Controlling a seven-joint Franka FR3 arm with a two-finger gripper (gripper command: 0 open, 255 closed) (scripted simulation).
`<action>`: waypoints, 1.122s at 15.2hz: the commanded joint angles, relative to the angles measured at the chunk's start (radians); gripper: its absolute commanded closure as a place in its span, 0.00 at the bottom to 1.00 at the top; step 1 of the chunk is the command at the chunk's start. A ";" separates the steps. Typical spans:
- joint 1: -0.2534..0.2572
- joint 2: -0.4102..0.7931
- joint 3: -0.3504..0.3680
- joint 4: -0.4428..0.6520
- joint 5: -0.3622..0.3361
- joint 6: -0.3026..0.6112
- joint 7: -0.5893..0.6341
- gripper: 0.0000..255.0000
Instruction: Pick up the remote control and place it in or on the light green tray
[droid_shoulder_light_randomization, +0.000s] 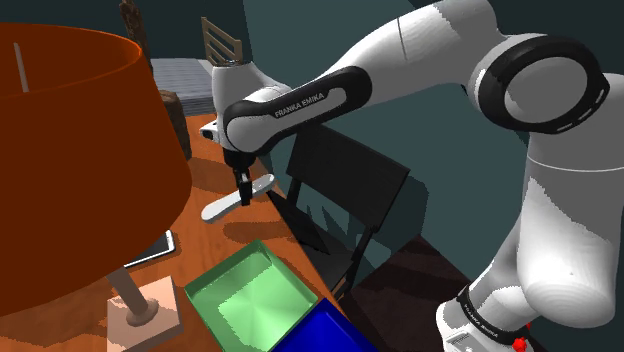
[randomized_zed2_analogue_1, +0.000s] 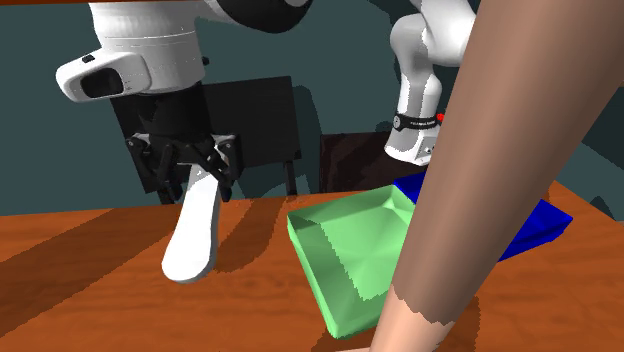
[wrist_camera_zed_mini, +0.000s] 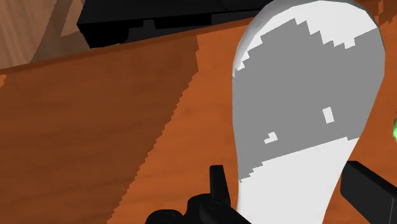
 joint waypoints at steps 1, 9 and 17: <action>0.000 -0.010 0.002 0.013 0.003 -0.023 -0.002 1.00; 0.011 -0.094 0.019 -0.027 0.020 -0.065 0.021 1.00; 0.076 -0.277 0.080 -0.274 0.058 0.002 0.142 1.00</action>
